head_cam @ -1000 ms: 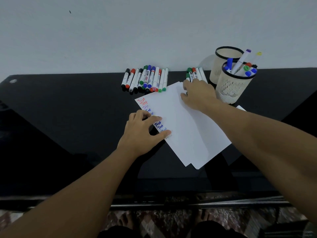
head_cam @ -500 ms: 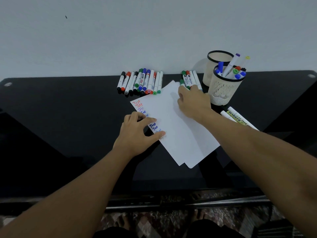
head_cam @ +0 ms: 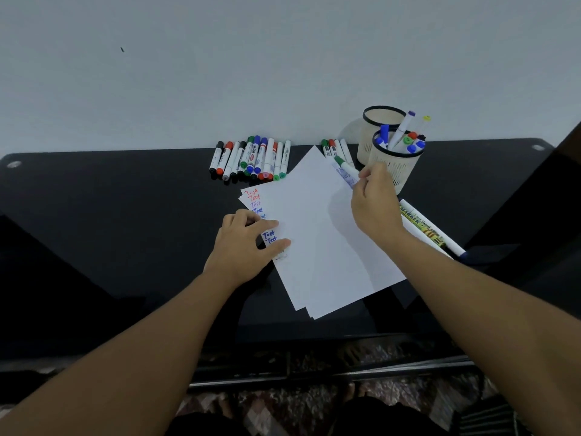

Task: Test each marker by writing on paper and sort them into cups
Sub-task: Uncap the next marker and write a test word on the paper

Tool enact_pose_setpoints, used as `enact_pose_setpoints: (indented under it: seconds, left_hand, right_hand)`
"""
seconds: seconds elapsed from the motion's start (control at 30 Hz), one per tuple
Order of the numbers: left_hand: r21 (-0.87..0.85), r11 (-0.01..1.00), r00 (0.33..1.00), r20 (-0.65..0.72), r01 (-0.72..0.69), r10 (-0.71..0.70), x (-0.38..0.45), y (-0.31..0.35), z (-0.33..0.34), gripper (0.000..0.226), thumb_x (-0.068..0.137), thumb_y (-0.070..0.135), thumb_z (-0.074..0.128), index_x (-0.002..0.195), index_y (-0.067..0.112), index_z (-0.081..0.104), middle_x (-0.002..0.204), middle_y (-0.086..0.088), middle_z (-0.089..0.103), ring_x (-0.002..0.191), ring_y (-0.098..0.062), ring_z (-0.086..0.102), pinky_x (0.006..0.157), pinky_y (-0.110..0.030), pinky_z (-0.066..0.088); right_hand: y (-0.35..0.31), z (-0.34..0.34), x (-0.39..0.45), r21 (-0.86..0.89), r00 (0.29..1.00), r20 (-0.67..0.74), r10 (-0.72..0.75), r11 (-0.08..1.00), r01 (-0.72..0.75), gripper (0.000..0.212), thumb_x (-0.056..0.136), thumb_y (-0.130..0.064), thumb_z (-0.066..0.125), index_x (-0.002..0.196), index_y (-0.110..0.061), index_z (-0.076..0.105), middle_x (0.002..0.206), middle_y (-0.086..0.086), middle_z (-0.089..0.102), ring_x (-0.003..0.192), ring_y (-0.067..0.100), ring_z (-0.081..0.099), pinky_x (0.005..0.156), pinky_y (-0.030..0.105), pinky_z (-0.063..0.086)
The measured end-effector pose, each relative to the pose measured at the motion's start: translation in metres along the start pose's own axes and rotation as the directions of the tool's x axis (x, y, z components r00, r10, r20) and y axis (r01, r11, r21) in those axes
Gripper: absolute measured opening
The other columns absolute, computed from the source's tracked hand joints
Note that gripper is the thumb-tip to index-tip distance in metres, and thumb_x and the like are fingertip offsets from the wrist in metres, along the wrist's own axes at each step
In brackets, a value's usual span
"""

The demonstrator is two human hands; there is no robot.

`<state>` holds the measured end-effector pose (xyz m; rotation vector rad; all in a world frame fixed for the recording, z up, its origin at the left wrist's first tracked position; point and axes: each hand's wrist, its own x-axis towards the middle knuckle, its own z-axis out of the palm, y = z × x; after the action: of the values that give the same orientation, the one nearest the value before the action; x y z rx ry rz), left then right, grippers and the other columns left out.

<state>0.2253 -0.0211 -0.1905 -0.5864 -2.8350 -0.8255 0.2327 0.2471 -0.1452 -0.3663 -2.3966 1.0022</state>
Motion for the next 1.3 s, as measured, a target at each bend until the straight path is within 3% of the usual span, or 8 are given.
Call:
enact_pose_setpoints:
  seconds: [0.1, 0.27, 0.47, 0.63, 0.8, 0.9, 1.1, 1.3]
  left_hand:
    - [0.002, 1.000, 1.000, -0.003, 0.003, -0.003, 0.000, -0.001, 0.001, 0.058, 0.084, 0.074, 0.059, 0.131, 0.041, 0.064, 0.121, 0.015, 0.041, 0.119, -0.006, 0.030, 0.110, -0.038, 0.036]
    - [-0.006, 1.000, 1.000, -0.012, 0.013, -0.013, 0.000, 0.001, 0.000, 0.062, 0.081, 0.076, 0.060, 0.131, 0.039, 0.064, 0.119, 0.013, 0.040, 0.118, -0.008, 0.032, 0.108, -0.036, 0.038]
    - [0.022, 1.000, 1.000, -0.008, 0.003, -0.003, 0.000, 0.001, 0.000, 0.063, 0.082, 0.076, 0.059, 0.132, 0.039, 0.063, 0.120, 0.012, 0.040, 0.116, -0.009, 0.032, 0.107, -0.037, 0.039]
    - [0.019, 1.000, 1.000, -0.016, -0.003, 0.004, 0.000, 0.000, 0.001, 0.064, 0.080, 0.078, 0.059, 0.129, 0.038, 0.065, 0.117, 0.011, 0.041, 0.115, -0.009, 0.034, 0.106, -0.038, 0.041]
    - [0.062, 0.998, 1.000, -0.001, -0.030, 0.030, 0.000, 0.000, 0.002, 0.069, 0.080, 0.083, 0.051, 0.129, 0.037, 0.064, 0.128, 0.010, 0.042, 0.121, -0.013, 0.036, 0.109, -0.042, 0.037]
    - [0.080, 0.996, 1.000, 0.002, -0.027, 0.027, 0.001, 0.000, 0.002, 0.067, 0.081, 0.082, 0.050, 0.131, 0.038, 0.063, 0.131, 0.010, 0.044, 0.124, -0.014, 0.036, 0.111, -0.043, 0.035]
    - [0.101, 0.994, 1.000, 0.014, -0.029, 0.028, 0.001, -0.001, 0.002, 0.065, 0.083, 0.080, 0.050, 0.129, 0.037, 0.063, 0.132, 0.012, 0.044, 0.127, -0.014, 0.034, 0.111, -0.040, 0.033]
    - [0.083, 0.996, 1.000, 0.026, -0.010, 0.008, 0.001, 0.000, 0.002, 0.072, 0.076, 0.089, 0.040, 0.123, 0.040, 0.064, 0.127, 0.015, 0.042, 0.121, -0.013, 0.034, 0.109, -0.041, 0.035]
  right_hand:
    - [0.006, 0.004, 0.012, -0.036, 0.998, 0.051, 0.024, 0.999, -0.022, 0.005, 0.103, -0.010, 0.045, 0.107, -0.014, 0.043, 0.109, 0.009, 0.051, 0.089, 0.020, 0.052, 0.066, 0.034, 0.040]
    - [0.012, 0.012, 0.034, 0.113, 0.991, -0.056, 0.125, 0.987, -0.118, 0.016, 0.094, -0.030, 0.033, 0.104, -0.025, 0.045, 0.108, 0.003, 0.056, 0.096, 0.032, 0.068, 0.079, 0.056, 0.058]
    - [0.004, 0.022, 0.035, 0.050, 0.999, -0.005, 0.034, 0.998, -0.034, 0.037, 0.108, -0.014, 0.040, 0.138, -0.015, 0.061, 0.131, 0.013, 0.053, 0.114, 0.023, 0.053, 0.105, 0.037, 0.047]
    - [0.006, 0.025, 0.041, -0.069, 0.991, -0.030, -0.129, 0.990, 0.126, 0.037, 0.108, -0.013, 0.050, 0.143, -0.017, 0.062, 0.118, 0.013, 0.057, 0.098, 0.010, 0.040, 0.086, 0.012, 0.029]
    - [0.002, 0.027, 0.050, -0.015, 1.000, -0.003, -0.031, 0.999, 0.031, 0.036, 0.107, -0.017, 0.052, 0.140, -0.017, 0.064, 0.119, 0.011, 0.067, 0.099, 0.022, 0.064, 0.090, 0.033, 0.053]
    - [0.000, 0.029, 0.049, 0.088, 0.994, 0.003, 0.113, 0.990, -0.112, 0.022, 0.108, -0.026, 0.049, 0.115, -0.020, 0.069, 0.109, 0.004, 0.072, 0.098, 0.024, 0.070, 0.088, 0.049, 0.059]
    - [-0.001, 0.023, 0.053, -0.041, 0.996, 0.061, 0.064, 0.997, -0.061, 0.019, 0.105, -0.019, 0.054, 0.118, -0.010, 0.065, 0.110, 0.006, 0.069, 0.096, 0.021, 0.064, 0.084, 0.036, 0.053]
    - [-0.008, 0.028, 0.065, -0.199, 0.949, 0.241, 0.201, 0.968, -0.155, 0.034, 0.098, -0.021, 0.061, 0.124, -0.006, 0.045, 0.112, 0.010, 0.058, 0.097, 0.029, 0.059, 0.073, 0.039, 0.046]
